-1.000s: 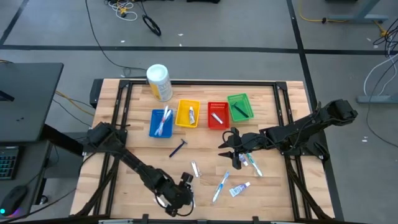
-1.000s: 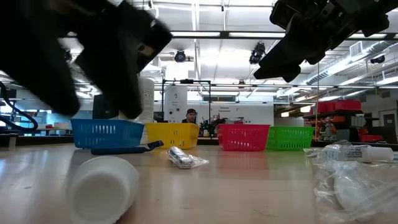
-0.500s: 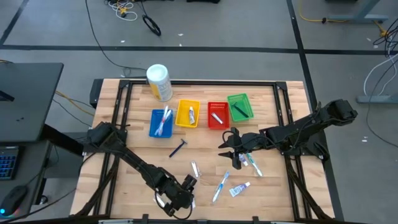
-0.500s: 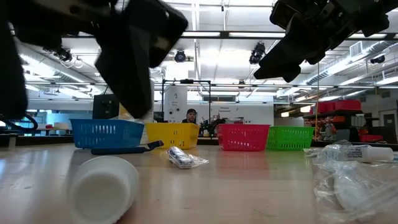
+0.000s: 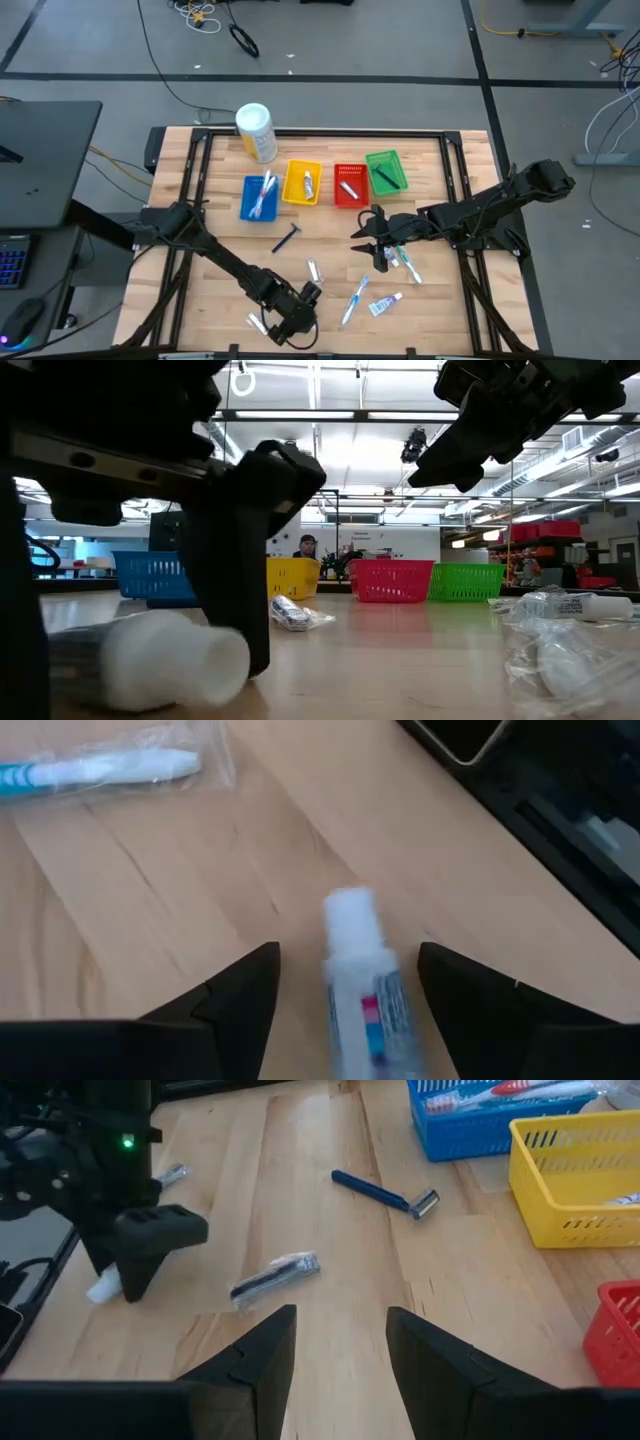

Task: Pick & Place Travel size toiletries
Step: Put the white toothpaste into the yellow bin

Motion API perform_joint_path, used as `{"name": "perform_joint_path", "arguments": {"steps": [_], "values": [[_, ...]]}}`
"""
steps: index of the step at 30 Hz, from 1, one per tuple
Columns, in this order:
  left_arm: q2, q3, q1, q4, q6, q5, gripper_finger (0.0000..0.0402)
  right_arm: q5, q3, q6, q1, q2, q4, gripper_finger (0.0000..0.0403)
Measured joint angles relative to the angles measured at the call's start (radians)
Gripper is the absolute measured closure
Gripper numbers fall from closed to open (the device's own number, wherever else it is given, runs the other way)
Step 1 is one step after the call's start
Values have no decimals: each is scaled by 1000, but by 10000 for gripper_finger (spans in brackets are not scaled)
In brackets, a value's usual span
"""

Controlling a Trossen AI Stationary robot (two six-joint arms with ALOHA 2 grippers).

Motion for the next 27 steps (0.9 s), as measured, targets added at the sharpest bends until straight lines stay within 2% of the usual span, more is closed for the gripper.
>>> {"name": "perform_joint_path", "arguments": {"steps": [4, 13, 22, 27], "values": [[8, 2, -4, 0, 8, -36, 163, 0, 0, 0, 0, 0, -1, 235], [11, 1, 1, -1, -237, -64, 212, 0, 0, 0, 0, 0, -2, 235], [13, -1, -11, 6, -374, -165, 274, 0, 0, 0, 0, 0, -2, 235], [14, -3, -11, 23, -477, -191, 289, 0, 0, 1, 0, 0, -2, 235]]}}
